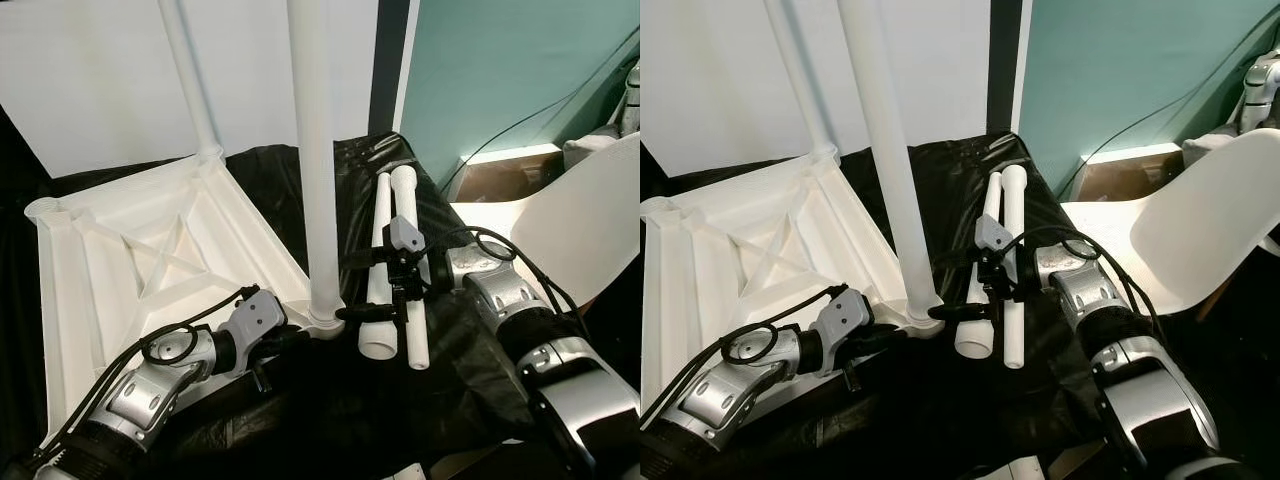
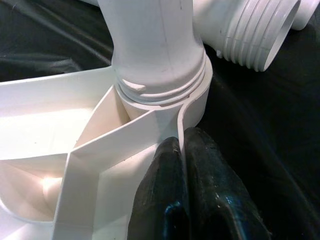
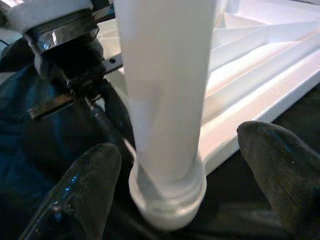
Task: Building children table
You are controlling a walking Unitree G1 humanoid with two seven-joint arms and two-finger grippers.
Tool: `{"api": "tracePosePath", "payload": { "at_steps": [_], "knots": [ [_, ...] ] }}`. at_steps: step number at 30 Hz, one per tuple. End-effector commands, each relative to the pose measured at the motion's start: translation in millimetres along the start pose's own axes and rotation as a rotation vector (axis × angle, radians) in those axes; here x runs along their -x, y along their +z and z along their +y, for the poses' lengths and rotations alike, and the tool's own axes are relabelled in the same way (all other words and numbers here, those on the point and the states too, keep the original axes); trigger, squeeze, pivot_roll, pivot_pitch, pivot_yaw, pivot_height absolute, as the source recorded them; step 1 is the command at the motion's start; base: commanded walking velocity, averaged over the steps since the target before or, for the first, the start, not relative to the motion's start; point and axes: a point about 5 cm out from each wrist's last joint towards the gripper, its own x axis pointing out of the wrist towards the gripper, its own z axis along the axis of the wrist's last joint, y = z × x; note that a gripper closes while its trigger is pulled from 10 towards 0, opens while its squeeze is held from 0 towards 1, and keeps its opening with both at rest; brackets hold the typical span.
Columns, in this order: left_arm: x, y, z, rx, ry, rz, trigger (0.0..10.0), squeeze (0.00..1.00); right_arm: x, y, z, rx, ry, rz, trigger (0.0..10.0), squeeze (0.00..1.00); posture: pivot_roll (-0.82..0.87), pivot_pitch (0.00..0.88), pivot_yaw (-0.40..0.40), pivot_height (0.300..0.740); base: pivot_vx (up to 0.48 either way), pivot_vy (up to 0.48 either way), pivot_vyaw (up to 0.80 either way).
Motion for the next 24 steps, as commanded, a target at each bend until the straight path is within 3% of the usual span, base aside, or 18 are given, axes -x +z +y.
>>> {"api": "tracePosePath", "payload": {
  "at_steps": [1,2,5,6,9,10,12,13,20,24],
  "knots": [
    [-8.4,-20,-21.7,0.055,-0.203,0.073,10.0,0.00,-3.3,1,-2.0,0.001,-0.003,-0.004,10.0,0.00,0.03,0.000,0.002,0.740,0.000,0.000,0.00],
    [-9.1,-20,-21.6,0.055,-0.204,0.073,10.0,0.00,-7.6,-1,-1.6,-0.026,-0.007,-0.017,8.9,0.00,0.03,0.000,0.002,0.740,0.000,0.000,0.00],
    [-9.8,-19,-21.5,0.054,-0.205,0.072,10.0,0.00,-11.8,-3,-0.6,-0.045,-0.010,-0.019,8.9,0.00,0.03,0.000,0.000,0.740,0.000,0.000,0.00],
    [-10.2,-19,-21.5,0.053,-0.205,0.071,10.0,0.00,-16.6,-6,0.4,-0.060,-0.015,-0.016,10.0,0.00,0.03,0.000,0.000,0.740,0.000,0.000,0.00],
    [-10.9,-18,-21.2,0.053,-0.203,0.068,10.0,0.00,-21.2,-8,1.5,-0.068,-0.018,-0.007,10.0,0.00,0.04,0.000,-0.004,0.740,0.000,0.000,0.00],
    [-11.2,-18,-21.5,0.054,-0.201,0.066,10.0,0.00,-23.5,-7,1.9,-0.067,-0.016,-0.011,7.8,0.00,0.04,0.000,-0.007,0.740,0.000,0.000,0.00],
    [-11.3,-18,-21.8,0.055,-0.199,0.065,10.0,0.00,-24.8,-7,2.1,-0.066,-0.015,-0.014,7.8,0.00,0.04,0.000,-0.007,0.740,0.000,0.000,0.00],
    [-11.5,-18,-22.4,0.057,-0.198,0.063,10.0,0.00,-25.5,-6,1.8,-0.064,-0.015,-0.018,0.0,0.00,0.05,0.000,-0.010,0.740,0.000,0.000,0.00],
    [-11.9,-20,-25.4,0.065,-0.199,0.060,10.0,0.00,-18.3,-10,-1.4,-0.070,-0.066,-0.019,0.0,0.00,0.05,0.000,-0.010,0.740,0.000,0.000,0.00],
    [-11.1,-20,-26.3,0.068,-0.200,0.060,10.0,0.00,-9.7,-16,-2.7,-0.132,-0.159,-0.037,0.0,0.00,0.04,0.000,-0.008,0.740,0.000,0.000,0.00]
  ]
}}
